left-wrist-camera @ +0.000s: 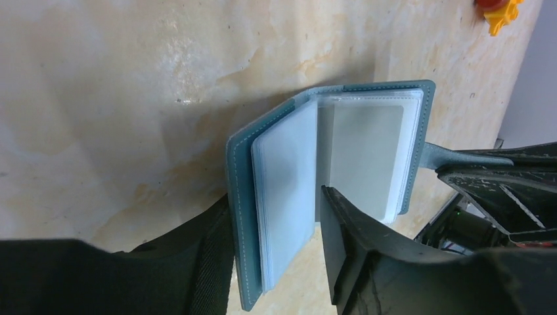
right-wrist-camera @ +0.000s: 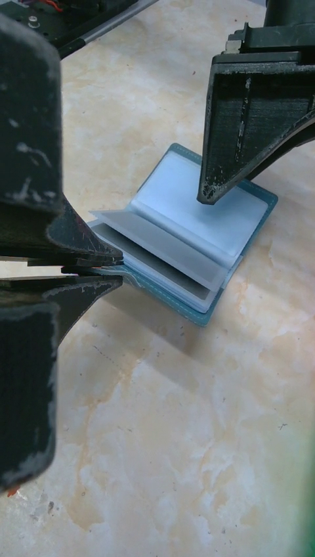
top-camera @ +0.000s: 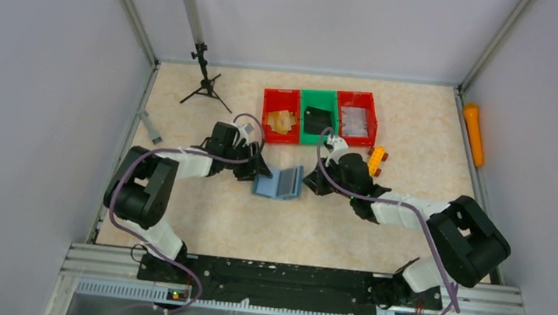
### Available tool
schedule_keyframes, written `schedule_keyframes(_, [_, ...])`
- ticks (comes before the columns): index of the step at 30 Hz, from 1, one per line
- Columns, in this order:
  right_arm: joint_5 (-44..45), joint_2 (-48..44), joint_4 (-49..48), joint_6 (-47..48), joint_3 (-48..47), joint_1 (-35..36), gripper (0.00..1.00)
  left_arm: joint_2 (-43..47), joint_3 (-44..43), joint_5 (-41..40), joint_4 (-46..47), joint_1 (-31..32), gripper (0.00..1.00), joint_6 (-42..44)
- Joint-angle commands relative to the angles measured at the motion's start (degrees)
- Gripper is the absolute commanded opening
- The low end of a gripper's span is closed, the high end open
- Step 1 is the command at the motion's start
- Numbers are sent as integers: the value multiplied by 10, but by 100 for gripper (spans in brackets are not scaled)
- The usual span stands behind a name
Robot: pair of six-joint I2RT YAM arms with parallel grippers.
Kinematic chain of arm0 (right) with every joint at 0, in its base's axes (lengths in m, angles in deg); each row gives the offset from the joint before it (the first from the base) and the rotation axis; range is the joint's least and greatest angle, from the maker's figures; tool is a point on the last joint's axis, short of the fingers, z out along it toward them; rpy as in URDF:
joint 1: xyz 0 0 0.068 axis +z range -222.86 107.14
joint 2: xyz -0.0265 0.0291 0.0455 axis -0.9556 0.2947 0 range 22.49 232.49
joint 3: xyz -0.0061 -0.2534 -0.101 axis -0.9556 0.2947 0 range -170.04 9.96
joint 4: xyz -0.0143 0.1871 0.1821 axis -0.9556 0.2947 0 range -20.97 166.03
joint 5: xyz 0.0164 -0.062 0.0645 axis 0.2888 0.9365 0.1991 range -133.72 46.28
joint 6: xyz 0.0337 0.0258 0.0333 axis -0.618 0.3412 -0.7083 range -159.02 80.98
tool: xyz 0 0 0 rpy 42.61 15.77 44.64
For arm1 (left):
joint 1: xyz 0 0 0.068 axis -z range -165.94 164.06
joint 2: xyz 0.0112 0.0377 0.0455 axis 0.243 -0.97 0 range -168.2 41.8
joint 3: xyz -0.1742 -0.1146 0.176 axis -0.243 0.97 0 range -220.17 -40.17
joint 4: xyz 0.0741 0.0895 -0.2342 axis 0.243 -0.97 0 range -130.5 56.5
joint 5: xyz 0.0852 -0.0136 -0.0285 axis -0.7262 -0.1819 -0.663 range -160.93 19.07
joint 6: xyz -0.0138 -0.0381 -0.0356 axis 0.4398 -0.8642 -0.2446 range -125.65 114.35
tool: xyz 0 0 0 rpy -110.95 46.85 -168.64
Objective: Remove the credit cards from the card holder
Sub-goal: Pick up the card holder from the center of the board.
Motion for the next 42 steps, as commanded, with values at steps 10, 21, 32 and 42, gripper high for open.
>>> schedule_keyframes(10, [-21,22,-34,-36,-22,-12,14,29,29,52,62,-2,3,-11])
schedule_keyframes(21, [-115,28,-188,-114,42,-55,82,139,122,131,259,-27,0,-86])
schedule_keyframes(32, [-123,-15,-325,-139,105,-61,93,251,190,131,362,-37,0,-124])
schedule_keyframes(42, [-187,-10,-485,-179,142,-61,95,273,217,163,454,-37,1,-162])
